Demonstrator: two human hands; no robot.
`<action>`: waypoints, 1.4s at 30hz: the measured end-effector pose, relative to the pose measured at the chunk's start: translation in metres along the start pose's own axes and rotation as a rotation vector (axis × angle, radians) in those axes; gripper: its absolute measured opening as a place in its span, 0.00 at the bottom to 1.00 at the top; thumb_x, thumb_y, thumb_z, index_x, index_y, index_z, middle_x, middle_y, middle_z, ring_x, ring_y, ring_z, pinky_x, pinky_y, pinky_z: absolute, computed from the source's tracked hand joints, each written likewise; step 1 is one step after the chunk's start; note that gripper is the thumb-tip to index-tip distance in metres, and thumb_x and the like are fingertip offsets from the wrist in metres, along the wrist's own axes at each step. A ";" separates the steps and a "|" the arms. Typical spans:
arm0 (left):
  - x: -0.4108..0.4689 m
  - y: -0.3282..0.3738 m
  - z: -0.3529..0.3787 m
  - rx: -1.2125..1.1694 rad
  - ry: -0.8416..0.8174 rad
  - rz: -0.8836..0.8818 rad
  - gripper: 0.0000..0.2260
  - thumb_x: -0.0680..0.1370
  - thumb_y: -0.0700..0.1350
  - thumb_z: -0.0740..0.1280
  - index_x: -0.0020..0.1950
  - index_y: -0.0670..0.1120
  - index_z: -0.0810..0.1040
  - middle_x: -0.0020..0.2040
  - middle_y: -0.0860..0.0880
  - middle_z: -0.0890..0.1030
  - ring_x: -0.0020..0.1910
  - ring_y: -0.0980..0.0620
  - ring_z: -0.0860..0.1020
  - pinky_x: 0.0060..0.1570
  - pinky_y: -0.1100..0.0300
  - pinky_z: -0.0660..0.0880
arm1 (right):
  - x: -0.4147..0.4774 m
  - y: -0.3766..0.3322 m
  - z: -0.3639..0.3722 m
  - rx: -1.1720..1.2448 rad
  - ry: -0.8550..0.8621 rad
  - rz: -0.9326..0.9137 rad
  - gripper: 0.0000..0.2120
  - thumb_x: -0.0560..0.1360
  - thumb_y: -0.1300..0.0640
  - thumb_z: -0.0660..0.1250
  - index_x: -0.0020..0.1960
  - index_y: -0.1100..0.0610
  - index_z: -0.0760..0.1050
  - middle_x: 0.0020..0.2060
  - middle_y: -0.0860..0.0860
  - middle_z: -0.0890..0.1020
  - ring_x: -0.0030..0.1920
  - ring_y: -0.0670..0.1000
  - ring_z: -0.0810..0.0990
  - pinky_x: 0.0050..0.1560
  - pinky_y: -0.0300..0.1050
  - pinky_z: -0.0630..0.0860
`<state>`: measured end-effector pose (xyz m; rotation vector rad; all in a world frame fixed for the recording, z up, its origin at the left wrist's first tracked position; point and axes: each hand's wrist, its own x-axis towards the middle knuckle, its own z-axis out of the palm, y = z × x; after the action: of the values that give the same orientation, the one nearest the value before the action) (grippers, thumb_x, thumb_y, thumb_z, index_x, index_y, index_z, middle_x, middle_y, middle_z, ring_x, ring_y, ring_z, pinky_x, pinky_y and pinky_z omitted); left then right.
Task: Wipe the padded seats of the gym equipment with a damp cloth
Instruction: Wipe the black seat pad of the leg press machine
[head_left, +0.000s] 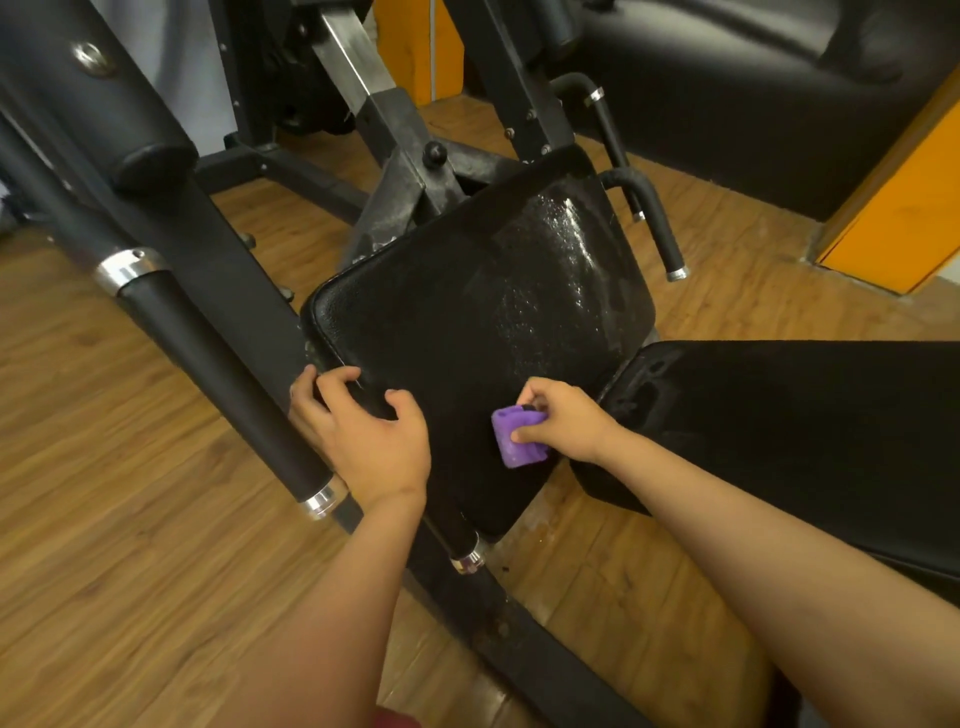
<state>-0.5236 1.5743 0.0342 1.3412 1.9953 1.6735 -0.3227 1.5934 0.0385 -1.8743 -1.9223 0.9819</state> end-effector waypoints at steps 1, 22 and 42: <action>0.000 0.000 0.000 -0.003 -0.002 0.001 0.12 0.71 0.42 0.66 0.54 0.44 0.72 0.66 0.42 0.68 0.70 0.41 0.64 0.69 0.44 0.62 | -0.004 -0.007 -0.001 -0.008 -0.003 -0.003 0.12 0.71 0.57 0.73 0.50 0.53 0.73 0.45 0.51 0.81 0.46 0.49 0.81 0.47 0.45 0.79; 0.027 0.067 0.017 0.297 -0.440 0.502 0.26 0.79 0.46 0.65 0.76 0.45 0.62 0.78 0.45 0.55 0.78 0.47 0.50 0.76 0.51 0.46 | -0.004 -0.033 -0.056 0.754 0.229 0.198 0.09 0.77 0.57 0.66 0.57 0.56 0.73 0.49 0.53 0.77 0.48 0.50 0.78 0.38 0.40 0.76; 0.137 0.049 0.087 0.835 -0.578 0.823 0.28 0.79 0.55 0.61 0.75 0.43 0.63 0.72 0.42 0.69 0.70 0.44 0.69 0.69 0.51 0.65 | 0.134 -0.036 -0.051 0.567 0.553 -0.155 0.11 0.73 0.59 0.71 0.53 0.53 0.74 0.49 0.47 0.78 0.50 0.44 0.77 0.49 0.36 0.74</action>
<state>-0.5190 1.7307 0.0992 2.7912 1.9044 0.3629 -0.3341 1.7386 0.0648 -1.4411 -1.2727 0.7486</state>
